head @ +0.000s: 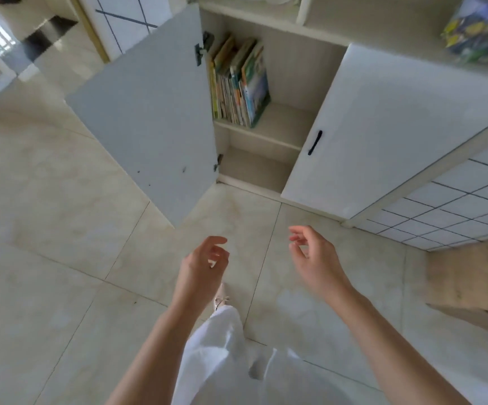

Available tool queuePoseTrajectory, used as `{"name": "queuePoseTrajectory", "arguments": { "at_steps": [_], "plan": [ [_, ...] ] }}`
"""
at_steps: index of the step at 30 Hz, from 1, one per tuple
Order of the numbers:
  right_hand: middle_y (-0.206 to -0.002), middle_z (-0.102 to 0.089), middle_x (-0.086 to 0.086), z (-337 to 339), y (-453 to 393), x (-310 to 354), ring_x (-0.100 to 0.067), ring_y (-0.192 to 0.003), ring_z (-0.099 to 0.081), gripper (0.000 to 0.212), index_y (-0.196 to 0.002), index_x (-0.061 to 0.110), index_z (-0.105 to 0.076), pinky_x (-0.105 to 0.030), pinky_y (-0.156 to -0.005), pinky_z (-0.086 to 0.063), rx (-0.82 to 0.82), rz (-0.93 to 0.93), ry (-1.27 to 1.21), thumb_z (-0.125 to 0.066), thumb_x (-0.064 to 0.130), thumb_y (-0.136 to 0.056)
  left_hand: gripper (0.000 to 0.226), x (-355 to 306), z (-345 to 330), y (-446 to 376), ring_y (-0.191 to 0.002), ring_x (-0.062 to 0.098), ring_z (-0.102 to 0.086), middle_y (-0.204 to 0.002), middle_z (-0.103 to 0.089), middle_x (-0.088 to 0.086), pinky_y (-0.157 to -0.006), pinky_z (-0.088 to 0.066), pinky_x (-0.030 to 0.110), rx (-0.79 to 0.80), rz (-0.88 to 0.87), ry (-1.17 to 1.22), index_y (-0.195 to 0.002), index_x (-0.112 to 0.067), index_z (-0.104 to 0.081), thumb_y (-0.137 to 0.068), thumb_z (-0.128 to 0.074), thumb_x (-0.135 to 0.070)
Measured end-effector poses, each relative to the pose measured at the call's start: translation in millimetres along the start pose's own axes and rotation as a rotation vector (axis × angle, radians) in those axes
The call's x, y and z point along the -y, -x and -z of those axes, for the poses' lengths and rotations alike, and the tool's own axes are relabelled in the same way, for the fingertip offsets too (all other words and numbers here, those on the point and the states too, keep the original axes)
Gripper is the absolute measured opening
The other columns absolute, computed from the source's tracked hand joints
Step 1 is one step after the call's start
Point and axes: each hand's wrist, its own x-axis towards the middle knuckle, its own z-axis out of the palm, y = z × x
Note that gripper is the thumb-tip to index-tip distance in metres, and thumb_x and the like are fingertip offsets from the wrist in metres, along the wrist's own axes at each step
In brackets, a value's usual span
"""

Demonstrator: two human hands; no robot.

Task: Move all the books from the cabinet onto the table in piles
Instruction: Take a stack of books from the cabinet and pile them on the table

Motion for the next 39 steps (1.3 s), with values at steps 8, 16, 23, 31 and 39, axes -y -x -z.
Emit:
{"name": "queuePoseTrajectory", "arguments": {
  "at_steps": [8,16,23,31,39],
  "plan": [
    [-0.108,-0.066,0.001,4.2,-80.4,35.3,-0.012,-0.103,-0.061,0.028,-0.119,0.015,-0.060,-0.029,-0.093,-0.050,-0.101,-0.093,-0.069,-0.057,0.012,-0.092,0.022,-32.1,20.6,-137.2,-0.082,0.006,-0.065,-0.083,-0.070,-0.006,-0.068,-0.045,0.012,0.128,-0.101,-0.111,-0.105,-0.023,-0.066,-0.088,-0.061,-0.010],
    [-0.103,-0.066,0.003,39.1,-195.0,52.0,-0.015,-0.101,-0.062,0.027,-0.118,0.012,-0.060,-0.032,-0.095,-0.049,-0.110,-0.082,-0.060,-0.057,0.013,-0.092,0.023,-67.2,-8.6,-258.8,-0.084,0.014,-0.064,-0.087,-0.067,-0.009,-0.079,-0.048,0.025,0.122,-0.098,-0.116,-0.106,-0.022,-0.064,-0.085,-0.065,-0.012],
    [-0.110,-0.067,-0.002,56.4,-314.7,58.3,-0.018,-0.104,-0.062,0.027,-0.119,0.012,-0.061,-0.031,-0.095,-0.047,0.001,-0.080,-0.015,-0.055,0.018,-0.093,0.030,-83.0,-42.7,-351.2,-0.092,0.015,-0.062,-0.102,-0.063,-0.007,-0.078,-0.043,0.023,0.068,-0.037,-0.075,-0.113,-0.022,-0.061,-0.086,-0.067,-0.013],
    [-0.116,-0.066,-0.005,18.4,-428.7,59.7,-0.019,-0.109,-0.062,0.028,-0.120,0.016,-0.061,-0.043,-0.101,-0.048,0.103,-0.174,-0.179,-0.054,0.023,-0.094,0.038,-60.9,-66.9,-439.1,-0.099,0.013,-0.060,-0.121,-0.061,-0.003,-0.084,-0.044,0.020,0.018,-0.047,-0.039,-0.123,-0.018,-0.059,-0.086,-0.066,-0.011],
    [-0.115,-0.063,-0.013,-35.8,-541.0,66.7,-0.029,-0.107,-0.062,0.031,-0.121,0.006,-0.057,-0.046,-0.095,-0.051,0.100,-0.152,-0.055,-0.052,0.017,-0.092,0.040,-21.3,-92.7,-526.9,-0.108,0.015,-0.058,-0.128,-0.059,0.000,-0.094,-0.049,0.029,-0.024,-0.081,0.021,-0.126,-0.018,-0.055,-0.088,-0.064,-0.010]
  ]
}}
